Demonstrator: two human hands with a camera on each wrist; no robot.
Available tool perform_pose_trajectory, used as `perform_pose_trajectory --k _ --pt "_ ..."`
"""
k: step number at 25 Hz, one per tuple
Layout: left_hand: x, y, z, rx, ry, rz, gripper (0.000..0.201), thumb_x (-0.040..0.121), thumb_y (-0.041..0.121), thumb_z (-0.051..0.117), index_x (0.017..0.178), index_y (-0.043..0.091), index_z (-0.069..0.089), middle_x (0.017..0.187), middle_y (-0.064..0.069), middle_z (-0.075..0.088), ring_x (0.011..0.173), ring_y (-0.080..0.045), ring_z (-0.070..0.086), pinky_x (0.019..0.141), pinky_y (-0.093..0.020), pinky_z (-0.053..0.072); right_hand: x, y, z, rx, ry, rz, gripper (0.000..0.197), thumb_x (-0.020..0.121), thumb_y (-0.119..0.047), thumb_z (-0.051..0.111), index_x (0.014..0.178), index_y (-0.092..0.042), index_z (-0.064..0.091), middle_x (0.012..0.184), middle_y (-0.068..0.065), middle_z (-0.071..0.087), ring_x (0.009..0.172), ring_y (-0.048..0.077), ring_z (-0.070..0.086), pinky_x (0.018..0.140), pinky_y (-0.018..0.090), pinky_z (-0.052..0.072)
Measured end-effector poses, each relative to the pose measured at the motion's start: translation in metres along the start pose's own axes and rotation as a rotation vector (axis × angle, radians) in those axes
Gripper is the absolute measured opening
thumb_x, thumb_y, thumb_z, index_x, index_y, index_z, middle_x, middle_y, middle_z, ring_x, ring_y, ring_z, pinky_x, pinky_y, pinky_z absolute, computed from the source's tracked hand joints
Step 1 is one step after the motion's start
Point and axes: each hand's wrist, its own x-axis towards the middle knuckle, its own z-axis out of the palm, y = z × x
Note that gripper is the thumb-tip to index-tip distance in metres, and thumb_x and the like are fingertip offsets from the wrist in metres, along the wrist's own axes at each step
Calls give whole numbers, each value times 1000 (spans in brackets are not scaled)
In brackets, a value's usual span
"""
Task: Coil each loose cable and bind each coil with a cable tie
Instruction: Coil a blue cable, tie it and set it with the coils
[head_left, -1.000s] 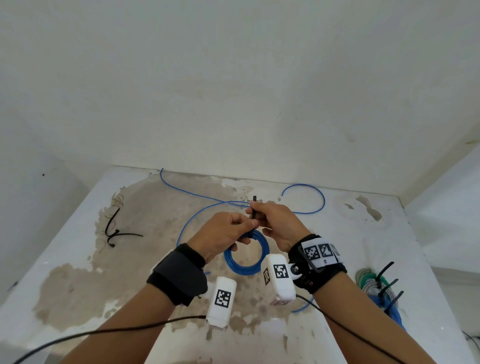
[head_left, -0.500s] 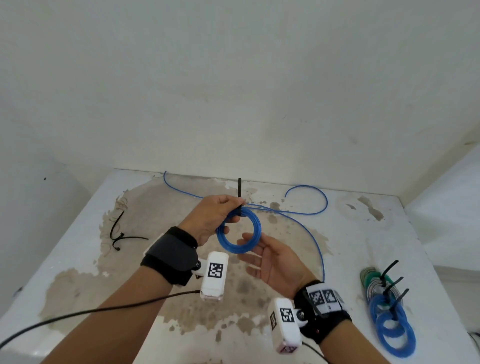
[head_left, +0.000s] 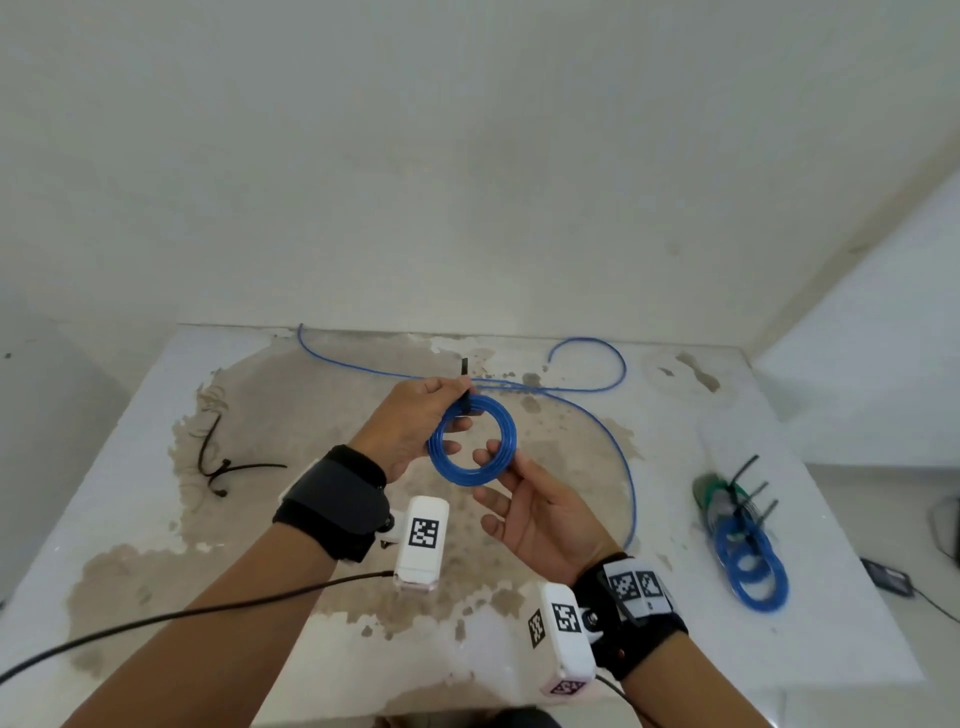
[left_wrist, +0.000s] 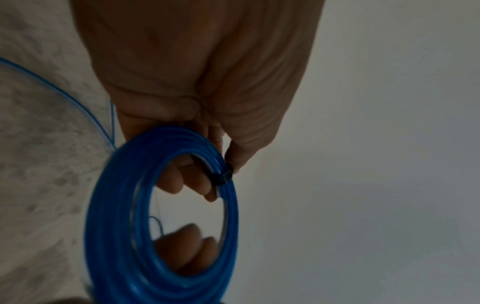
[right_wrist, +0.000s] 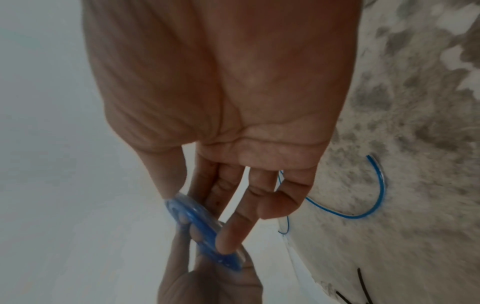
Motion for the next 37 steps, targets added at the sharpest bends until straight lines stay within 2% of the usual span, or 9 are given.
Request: perform_pose_trajectory --k 5,10,12,16,20,22,27,31,37 --pt "8 -33 35 136 -89 -108 34 104 44 47 109 20 70 100 1 77 89 -20 68 76 -35 56 -26 -10 -30 -93 137 -79 26 100 -31 54 116 -19 70 111 -2 71 79 13 69 65 26 52" --pt "28 -85 70 410 -134 -241 28 104 39 45 114 20 62 109 1 71 92 -19 68 70 -30 51 -31 -33 -90 -401 304 -51 22 106 -30 49 116 -21 67 107 -6 72 77 11 66 66 25 41" --pt "41 -109 94 626 -169 -180 20 102 36 50 106 22 64 105 3 73 86 -18 68 67 -27 51 -29 -48 -118 -549 401 -61 19 106 -29 50 110 -22 68 104 -7 72 75 10 65 63 24 40" --pt "65 -155 169 989 -365 -103 12 93 40 61 94 29 66 104 6 70 98 -14 63 82 -25 45 -23 -82 -173 -665 553 -111 13 103 -19 54 108 -18 67 99 -3 71 74 14 67 60 25 45" --pt "91 -191 227 1122 -310 -142 31 82 61 61 94 33 55 102 7 67 96 -18 63 81 -31 49 -22 -104 -219 -868 588 -121 18 101 -21 58 117 -16 65 101 -5 68 72 11 69 63 23 49" --pt "95 -196 237 1217 -283 -104 30 86 58 58 93 29 56 100 7 65 95 -20 62 80 -32 50 -20 -109 -236 -963 586 -114 21 101 -25 58 119 -18 64 105 -7 66 74 11 71 66 21 48" --pt "101 -195 205 1344 -207 -86 22 93 42 52 92 21 59 99 -3 67 95 -29 62 74 -33 47 -8 -113 -261 -1320 608 -157 28 103 -26 53 128 -17 62 120 -3 62 103 18 65 91 34 53" --pt "95 -194 161 1318 -138 -149 20 92 41 55 86 23 57 87 1 65 85 -25 61 68 -31 43 7 -102 -269 -1727 603 -58 26 105 -27 43 122 -17 60 118 4 60 98 28 63 76 36 49" --pt "86 -202 142 1284 -141 -175 19 94 44 55 81 31 51 83 7 61 80 -19 59 70 -31 47 20 -90 -275 -1798 625 97 28 103 -19 44 127 -17 58 133 4 51 103 31 63 74 35 43"
